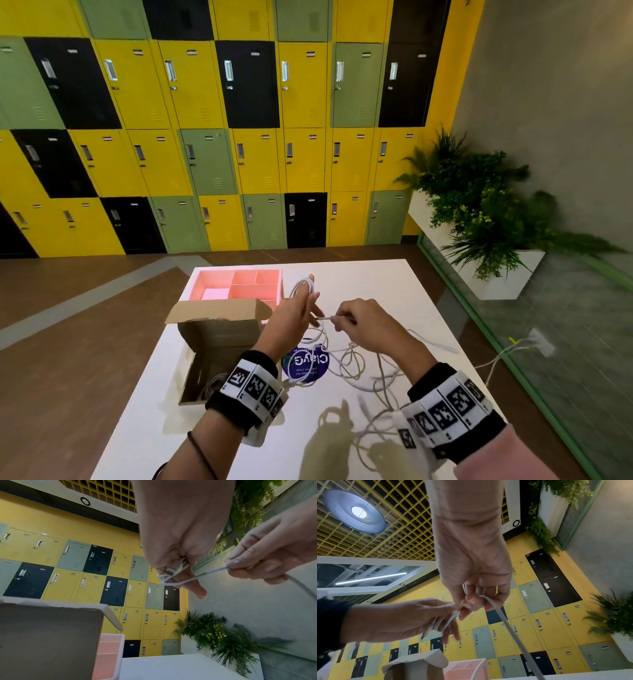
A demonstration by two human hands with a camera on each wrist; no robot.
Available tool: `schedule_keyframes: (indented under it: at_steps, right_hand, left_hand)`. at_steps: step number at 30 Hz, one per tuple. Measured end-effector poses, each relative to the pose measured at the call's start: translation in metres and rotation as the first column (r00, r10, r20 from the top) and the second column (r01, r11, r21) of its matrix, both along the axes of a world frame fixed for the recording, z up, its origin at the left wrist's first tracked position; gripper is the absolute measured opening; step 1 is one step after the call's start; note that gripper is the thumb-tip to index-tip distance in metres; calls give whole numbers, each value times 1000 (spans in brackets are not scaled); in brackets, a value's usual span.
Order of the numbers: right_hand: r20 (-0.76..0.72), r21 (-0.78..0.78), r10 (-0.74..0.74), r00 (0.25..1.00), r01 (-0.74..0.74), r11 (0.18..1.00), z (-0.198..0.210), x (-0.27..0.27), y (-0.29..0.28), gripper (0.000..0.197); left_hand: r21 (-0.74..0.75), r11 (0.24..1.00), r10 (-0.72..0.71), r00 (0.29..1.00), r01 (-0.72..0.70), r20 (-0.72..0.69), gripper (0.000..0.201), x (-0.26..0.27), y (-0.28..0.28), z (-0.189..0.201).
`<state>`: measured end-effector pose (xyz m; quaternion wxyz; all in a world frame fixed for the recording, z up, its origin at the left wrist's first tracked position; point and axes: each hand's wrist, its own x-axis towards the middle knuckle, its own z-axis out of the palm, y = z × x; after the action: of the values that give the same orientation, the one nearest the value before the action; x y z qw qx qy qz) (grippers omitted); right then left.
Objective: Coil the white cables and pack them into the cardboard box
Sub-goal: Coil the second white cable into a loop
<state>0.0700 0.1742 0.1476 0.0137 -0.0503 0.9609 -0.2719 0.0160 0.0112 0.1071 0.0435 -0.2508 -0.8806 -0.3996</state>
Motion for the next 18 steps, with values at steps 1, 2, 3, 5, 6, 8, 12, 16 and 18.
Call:
schedule_keyframes:
  at_steps: [1, 2, 3, 5, 6, 8, 12, 16, 18]
  right_hand:
    - [-3, -23, -19, 1000, 19, 1000, 1, -1, 4, 25]
    - [-6, -50, -28, 1000, 28, 998, 3, -2, 7, 25]
    - [-9, -73, -25, 1000, 24, 997, 7, -3, 11, 25]
    - [-17, -94, 16, 1000, -18, 995, 13, -6, 18, 25]
    - [-26, -98, 36, 999, -38, 994, 15, -7, 20, 25]
    - [-41, -109, 50, 998, -54, 993, 18, -10, 24, 24]
    - [-97, -197, 44, 994, -62, 978, 19, -13, 27, 22]
    - [-162, -307, 10, 987, -60, 950, 16, -16, 30, 19]
    - [-194, -345, 3, 981, -71, 936, 15, -18, 30, 18]
  left_hand:
    - [-44, 999, -9, 1000, 8, -14, 30, -1, -2, -2]
    - [-77, 997, -21, 1000, 20, -19, 27, -3, -5, -4]
    - [-100, 994, -35, 999, 33, -16, 24, -3, -8, -4]
    - [-132, 989, -63, 998, 62, -5, 25, -5, -11, -5]
    - [-139, 988, -70, 997, 71, 11, 29, -4, -12, -4]
    - [-107, 991, -71, 993, 81, 91, 35, 0, -10, 1]
    - [138, 985, -147, 934, 107, 326, 49, 6, -9, 10]
    - [371, 920, -300, 841, 129, 450, 44, 17, -5, 23]
    - [478, 870, -368, 806, 122, 463, 38, 20, -4, 28]
